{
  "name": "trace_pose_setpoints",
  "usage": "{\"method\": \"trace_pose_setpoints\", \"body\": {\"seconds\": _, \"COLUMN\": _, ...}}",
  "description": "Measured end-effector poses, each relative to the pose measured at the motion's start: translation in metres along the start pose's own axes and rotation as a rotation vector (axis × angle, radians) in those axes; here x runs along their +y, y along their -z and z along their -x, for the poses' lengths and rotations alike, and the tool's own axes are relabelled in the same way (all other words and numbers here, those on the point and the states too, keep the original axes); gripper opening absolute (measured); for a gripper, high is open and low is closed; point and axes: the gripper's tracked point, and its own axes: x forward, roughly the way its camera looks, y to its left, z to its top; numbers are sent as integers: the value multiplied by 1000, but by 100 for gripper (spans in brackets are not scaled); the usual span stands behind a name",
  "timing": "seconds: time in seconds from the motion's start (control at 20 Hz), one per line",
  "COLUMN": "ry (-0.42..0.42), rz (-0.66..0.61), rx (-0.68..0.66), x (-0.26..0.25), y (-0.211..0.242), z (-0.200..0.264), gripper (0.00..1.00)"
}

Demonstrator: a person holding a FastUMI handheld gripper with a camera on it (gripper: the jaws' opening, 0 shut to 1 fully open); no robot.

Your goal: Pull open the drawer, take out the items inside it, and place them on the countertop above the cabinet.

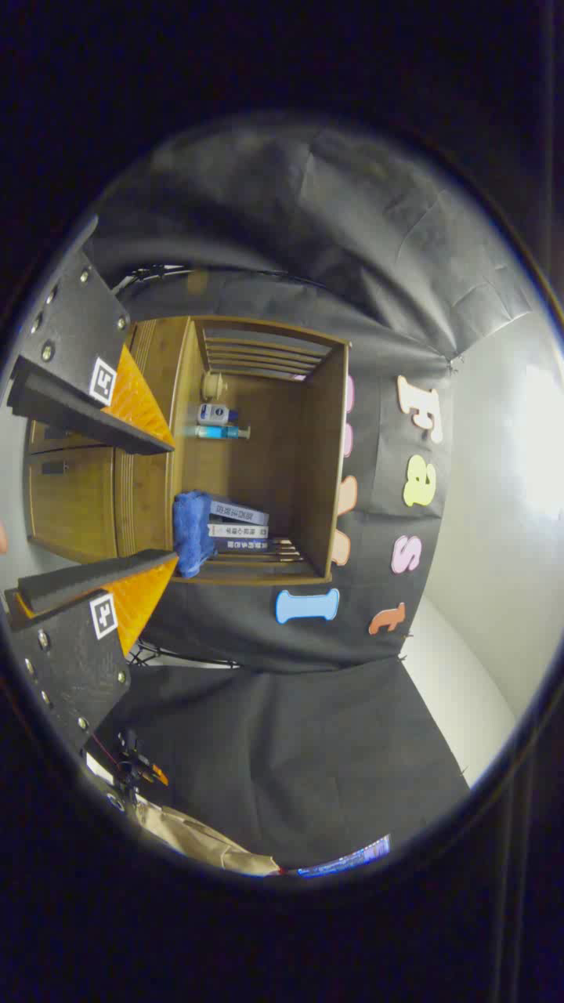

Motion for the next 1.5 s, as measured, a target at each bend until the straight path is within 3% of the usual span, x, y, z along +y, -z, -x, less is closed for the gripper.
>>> {"method": "trace_pose_setpoints", "body": {"seconds": 0.6, "ry": 9, "rz": -26, "rx": 109, "x": 1, "y": 23, "z": -7, "gripper": 72}}
{"method": "trace_pose_setpoints", "body": {"seconds": 0.85, "ry": 43, "rz": -42, "rx": 232, "x": 7, "y": 68, "z": -68, "gripper": 72}}
{"method": "trace_pose_setpoints", "body": {"seconds": 1.15, "ry": -109, "rz": -70, "rx": 351, "x": 73, "y": 145, "z": -154, "gripper": 73}}
{"method": "trace_pose_setpoints", "body": {"seconds": 1.45, "ry": -195, "rz": -94, "rx": 442, "x": 113, "y": 215, "z": -219, "gripper": 73}}
{"method": "trace_pose_setpoints", "body": {"seconds": 1.5, "ry": -199, "rz": -88, "rx": 453, "x": 116, "y": 223, "z": -227, "gripper": 69}}
